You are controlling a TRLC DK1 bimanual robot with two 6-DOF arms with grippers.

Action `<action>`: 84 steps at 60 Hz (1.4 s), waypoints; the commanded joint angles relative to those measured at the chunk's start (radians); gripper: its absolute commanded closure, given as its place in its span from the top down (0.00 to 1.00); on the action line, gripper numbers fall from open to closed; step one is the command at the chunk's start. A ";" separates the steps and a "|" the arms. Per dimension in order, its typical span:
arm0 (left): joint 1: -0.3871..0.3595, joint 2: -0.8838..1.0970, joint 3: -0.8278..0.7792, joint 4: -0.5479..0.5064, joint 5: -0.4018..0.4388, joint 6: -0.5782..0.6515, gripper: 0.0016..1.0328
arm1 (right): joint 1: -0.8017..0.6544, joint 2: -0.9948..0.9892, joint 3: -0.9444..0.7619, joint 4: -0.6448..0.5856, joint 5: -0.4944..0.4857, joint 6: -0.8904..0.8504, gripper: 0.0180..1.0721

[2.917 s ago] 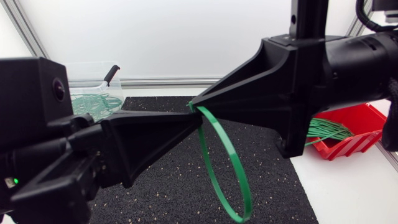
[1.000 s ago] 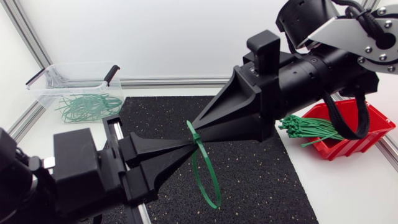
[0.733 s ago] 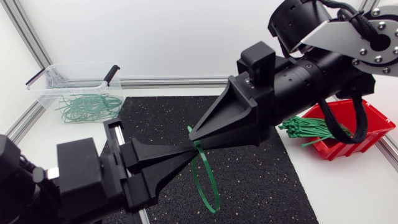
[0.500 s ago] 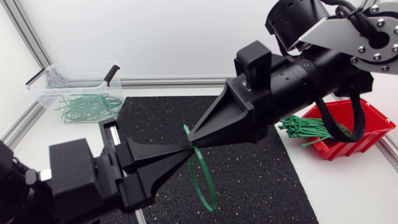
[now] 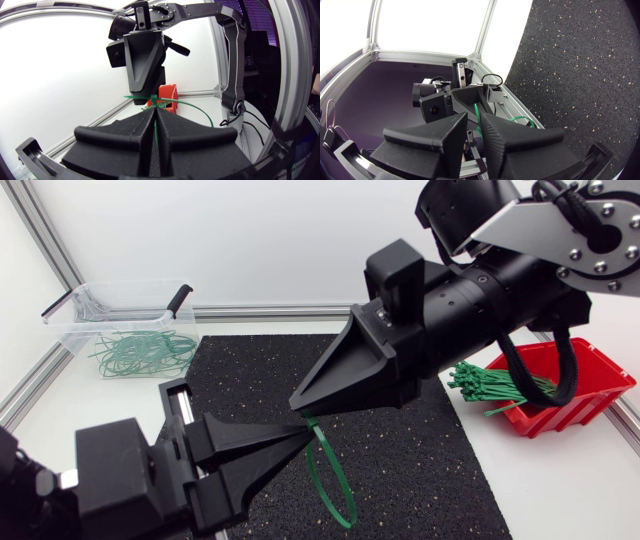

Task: Take a green cable tie from the red box, thread the tail through the head to close it, then place it in the transparent bin on the left.

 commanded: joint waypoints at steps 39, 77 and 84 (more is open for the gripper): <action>-0.118 -0.024 -0.016 -0.033 -0.086 0.007 0.04 | -0.008 0.053 0.021 0.112 0.094 0.098 0.05; 0.131 -0.059 0.028 -0.229 -0.074 -0.068 0.04 | -0.039 0.000 -0.014 -0.087 0.126 -0.101 0.71; 0.279 -0.053 0.050 -0.276 -0.074 -0.069 0.04 | -0.036 0.003 -0.077 -0.041 0.300 -0.140 0.96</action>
